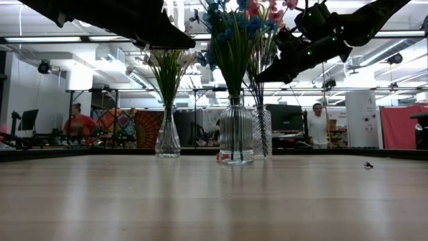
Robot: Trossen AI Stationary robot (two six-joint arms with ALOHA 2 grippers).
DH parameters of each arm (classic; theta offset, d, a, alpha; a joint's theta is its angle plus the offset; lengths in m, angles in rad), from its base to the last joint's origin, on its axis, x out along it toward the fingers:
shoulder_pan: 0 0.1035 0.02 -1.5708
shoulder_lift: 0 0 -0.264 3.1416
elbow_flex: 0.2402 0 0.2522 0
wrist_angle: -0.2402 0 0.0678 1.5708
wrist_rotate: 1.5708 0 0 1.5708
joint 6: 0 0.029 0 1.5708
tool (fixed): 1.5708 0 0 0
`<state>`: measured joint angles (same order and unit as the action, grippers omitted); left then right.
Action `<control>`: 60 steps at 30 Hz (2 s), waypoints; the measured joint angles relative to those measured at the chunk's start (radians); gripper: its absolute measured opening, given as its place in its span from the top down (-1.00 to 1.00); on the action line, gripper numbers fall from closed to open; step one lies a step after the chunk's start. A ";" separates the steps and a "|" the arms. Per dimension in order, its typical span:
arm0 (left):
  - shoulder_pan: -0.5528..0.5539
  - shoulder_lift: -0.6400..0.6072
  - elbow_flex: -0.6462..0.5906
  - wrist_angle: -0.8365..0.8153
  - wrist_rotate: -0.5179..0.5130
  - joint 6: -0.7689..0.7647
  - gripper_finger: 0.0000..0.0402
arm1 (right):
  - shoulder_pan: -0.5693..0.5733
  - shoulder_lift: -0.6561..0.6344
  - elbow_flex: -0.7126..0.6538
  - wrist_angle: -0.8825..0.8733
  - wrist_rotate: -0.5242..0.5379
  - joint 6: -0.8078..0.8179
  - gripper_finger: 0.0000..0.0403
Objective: Sort flowers into vase by color
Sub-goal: Put the pink flowers into the right transparent vase
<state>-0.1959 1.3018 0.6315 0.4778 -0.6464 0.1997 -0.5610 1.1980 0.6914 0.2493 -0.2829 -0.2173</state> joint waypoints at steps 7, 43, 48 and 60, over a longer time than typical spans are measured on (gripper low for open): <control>0.000 0.000 0.000 -0.001 0.000 0.000 0.05 | 0.000 0.033 0.000 0.013 0.025 -0.017 0.96; 0.000 0.000 0.000 -0.008 0.000 0.000 0.05 | 0.000 -0.007 -0.001 -0.068 0.021 0.034 0.21; 0.000 0.000 0.000 -0.009 0.000 0.000 0.05 | 0.000 -0.061 -0.001 -0.091 0.021 0.035 0.08; 0.000 0.000 0.000 -0.008 0.000 0.000 0.05 | 0.000 -0.163 -0.001 -0.113 0.074 0.033 0.14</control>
<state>-0.1959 1.3021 0.6314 0.4694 -0.6467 0.1997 -0.5610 1.0351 0.6909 0.1360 -0.2089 -0.1846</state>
